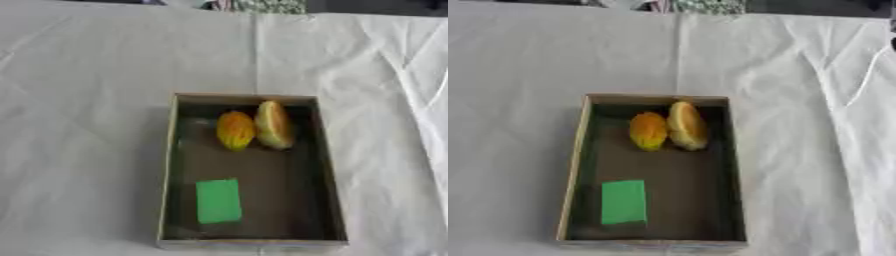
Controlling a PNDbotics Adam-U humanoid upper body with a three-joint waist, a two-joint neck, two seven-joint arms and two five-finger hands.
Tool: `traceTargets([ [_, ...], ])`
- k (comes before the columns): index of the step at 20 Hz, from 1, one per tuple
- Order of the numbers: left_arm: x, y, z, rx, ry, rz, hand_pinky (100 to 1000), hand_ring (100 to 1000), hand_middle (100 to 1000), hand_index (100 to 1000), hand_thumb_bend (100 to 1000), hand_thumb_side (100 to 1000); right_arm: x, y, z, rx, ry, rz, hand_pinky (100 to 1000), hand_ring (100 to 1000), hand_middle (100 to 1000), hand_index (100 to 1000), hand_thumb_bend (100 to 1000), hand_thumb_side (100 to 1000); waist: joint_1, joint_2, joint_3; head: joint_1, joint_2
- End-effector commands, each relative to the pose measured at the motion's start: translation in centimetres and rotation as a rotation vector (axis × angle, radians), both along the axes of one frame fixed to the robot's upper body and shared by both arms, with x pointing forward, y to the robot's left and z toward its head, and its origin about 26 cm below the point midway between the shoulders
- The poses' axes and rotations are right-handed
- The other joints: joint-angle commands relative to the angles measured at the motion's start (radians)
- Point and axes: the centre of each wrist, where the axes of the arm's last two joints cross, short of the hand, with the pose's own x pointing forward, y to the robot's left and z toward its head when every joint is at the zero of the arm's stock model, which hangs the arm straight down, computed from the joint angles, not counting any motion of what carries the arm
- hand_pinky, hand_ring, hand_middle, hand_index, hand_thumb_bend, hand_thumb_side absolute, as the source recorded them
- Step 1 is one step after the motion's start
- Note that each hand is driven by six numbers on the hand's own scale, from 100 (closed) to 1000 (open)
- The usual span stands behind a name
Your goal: Pick up objects on the table and place them in the box.
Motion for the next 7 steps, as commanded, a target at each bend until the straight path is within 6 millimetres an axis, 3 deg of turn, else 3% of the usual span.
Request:
traceTargets([
  [1,-0.43,0.23,0.65,-0.001,-0.041,-0.011,794,794,746,829,100,597,-0.27,-0.03,0.90,-0.017,-0.040,-0.005,870,773,701,759,100,446,0.002,-0.015,0.000,0.004,-0.009],
  [7,-0.53,0.40,-0.06,-0.014,-0.044,-0.022,792,791,745,830,100,588,-0.23,0.11,0.62,-0.008,-0.038,-0.003,868,772,699,758,100,473,0.003,-0.018,-0.004,0.003,-0.009],
])
